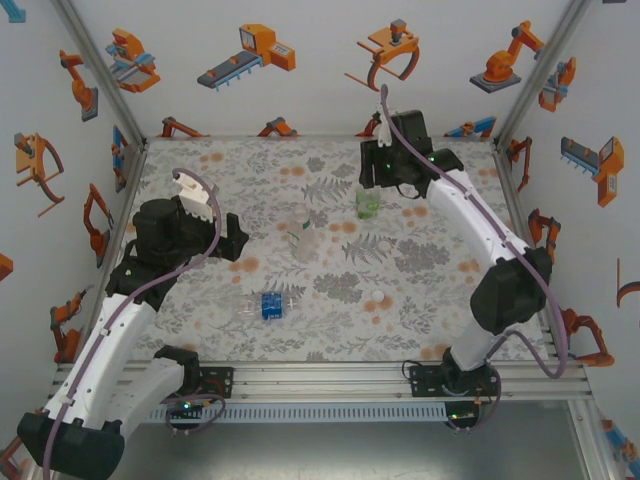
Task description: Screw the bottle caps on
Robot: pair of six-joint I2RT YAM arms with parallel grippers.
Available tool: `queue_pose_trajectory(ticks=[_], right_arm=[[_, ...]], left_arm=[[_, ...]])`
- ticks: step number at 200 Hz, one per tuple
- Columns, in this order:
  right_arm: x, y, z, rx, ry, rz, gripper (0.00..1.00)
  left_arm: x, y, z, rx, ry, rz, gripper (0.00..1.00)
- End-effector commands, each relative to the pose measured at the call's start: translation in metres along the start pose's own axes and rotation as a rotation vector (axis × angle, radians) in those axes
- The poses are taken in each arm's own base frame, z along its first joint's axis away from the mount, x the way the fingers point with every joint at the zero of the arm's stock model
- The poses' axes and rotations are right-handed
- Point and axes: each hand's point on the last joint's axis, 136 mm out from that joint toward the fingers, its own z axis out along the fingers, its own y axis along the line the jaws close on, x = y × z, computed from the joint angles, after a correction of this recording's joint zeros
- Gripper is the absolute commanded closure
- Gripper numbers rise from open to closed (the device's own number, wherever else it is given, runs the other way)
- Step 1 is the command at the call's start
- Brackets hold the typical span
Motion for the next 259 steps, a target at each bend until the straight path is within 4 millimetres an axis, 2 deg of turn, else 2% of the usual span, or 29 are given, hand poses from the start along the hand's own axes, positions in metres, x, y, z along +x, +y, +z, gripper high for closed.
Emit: queue_pose_trajectory(ticks=[1,42,79,108,122,145,190,222,259], right_arm=[[0.001,0.035,-0.006,-0.179,-0.086,-0.044,0.44],[0.021,0.085,-0.021,-0.364,-0.238,-0.167,0.44],[0.038,0.130,-0.028,-0.488,-0.360,-0.262,0.39],[0.043,0.165,-0.030,-0.554,-0.422,-0.340,0.34],[0.040,0.175,-0.026,-0.562,-0.443,-0.350,0.33],[0.037,0.184,-0.013,-0.565,-0.453,-0.352,0.32],[0.043,0.192,0.027,-0.579,-0.426,-0.322,0.33],[0.048,0.190,0.043,-0.572,-0.409,-0.291,0.42],[0.051,0.189,0.045,-0.566,-0.397,-0.287,0.55]], left_arm=[[-0.001,0.004,0.000,-0.013,-0.015,-0.007,0.03],[-0.001,0.002,0.000,-0.006,-0.019,-0.004,0.03],[0.001,0.002,0.003,-0.001,-0.010,-0.003,0.03],[0.001,0.001,0.004,0.009,-0.007,-0.005,0.03],[0.002,0.001,0.004,0.008,-0.005,-0.006,0.03],[0.002,0.000,0.004,0.013,-0.005,-0.006,0.03],[0.003,-0.001,0.005,0.018,-0.002,-0.006,0.03],[0.004,-0.006,0.005,0.052,0.000,0.001,0.03],[0.003,-0.013,0.006,0.094,-0.001,0.003,0.03]])
